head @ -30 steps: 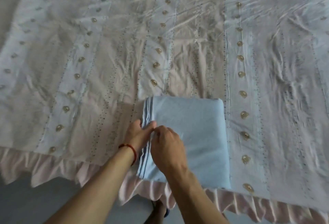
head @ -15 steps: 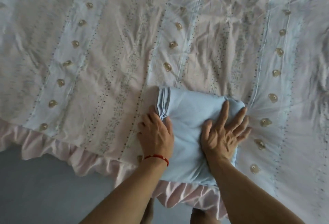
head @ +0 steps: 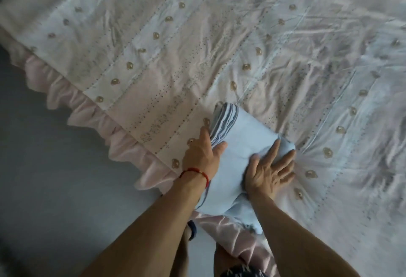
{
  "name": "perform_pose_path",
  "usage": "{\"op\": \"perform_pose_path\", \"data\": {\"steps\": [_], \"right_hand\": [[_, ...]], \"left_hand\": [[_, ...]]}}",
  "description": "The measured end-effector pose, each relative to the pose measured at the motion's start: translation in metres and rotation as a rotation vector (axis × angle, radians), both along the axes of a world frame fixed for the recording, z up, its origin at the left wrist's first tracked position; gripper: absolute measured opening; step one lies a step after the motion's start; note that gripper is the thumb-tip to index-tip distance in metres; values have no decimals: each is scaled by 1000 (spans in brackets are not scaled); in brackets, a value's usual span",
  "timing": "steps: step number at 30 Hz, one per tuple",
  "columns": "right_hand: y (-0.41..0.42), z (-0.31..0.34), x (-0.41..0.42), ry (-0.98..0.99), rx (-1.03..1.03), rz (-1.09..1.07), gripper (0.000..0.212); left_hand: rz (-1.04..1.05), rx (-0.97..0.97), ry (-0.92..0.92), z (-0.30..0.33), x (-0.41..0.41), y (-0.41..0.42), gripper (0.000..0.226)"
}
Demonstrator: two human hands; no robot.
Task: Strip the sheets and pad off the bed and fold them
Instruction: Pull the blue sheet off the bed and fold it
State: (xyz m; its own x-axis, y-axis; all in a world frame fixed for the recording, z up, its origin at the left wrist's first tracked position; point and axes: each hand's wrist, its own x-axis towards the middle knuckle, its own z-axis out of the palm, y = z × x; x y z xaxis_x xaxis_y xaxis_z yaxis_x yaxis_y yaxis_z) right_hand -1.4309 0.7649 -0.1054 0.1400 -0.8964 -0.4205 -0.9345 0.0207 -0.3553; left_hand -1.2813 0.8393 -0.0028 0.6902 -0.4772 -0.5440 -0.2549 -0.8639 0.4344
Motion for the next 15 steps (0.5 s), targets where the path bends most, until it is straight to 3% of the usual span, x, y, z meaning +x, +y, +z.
{"op": "perform_pose_path", "data": {"steps": [3, 5, 6, 8, 10, 13, 15], "right_hand": [[-7, 45, -34, -194, 153, 177, 94], [-5, 84, -49, -432, 463, 32, 115], [3, 102, -50, -451, 656, -11, 114], [18, 122, -47, -446, 947, -7, 86], [53, 148, -29, -407, 1082, 81, 68], [132, 184, 5, -346, 1255, 326, 45], [203, 216, 20, -271, 1299, 576, 39]], "left_hand": [[163, -120, 35, 49, -16, 32, 53], [286, -259, 98, 80, -25, 66, 44], [368, -323, 106, 99, -32, 94, 37], [520, -381, 85, 122, -41, 143, 25], [758, -360, 68, 148, -57, 218, 27], [1142, -354, 92, 164, -105, 340, 74], [1373, -429, 35, 165, -164, 420, 73]]}}
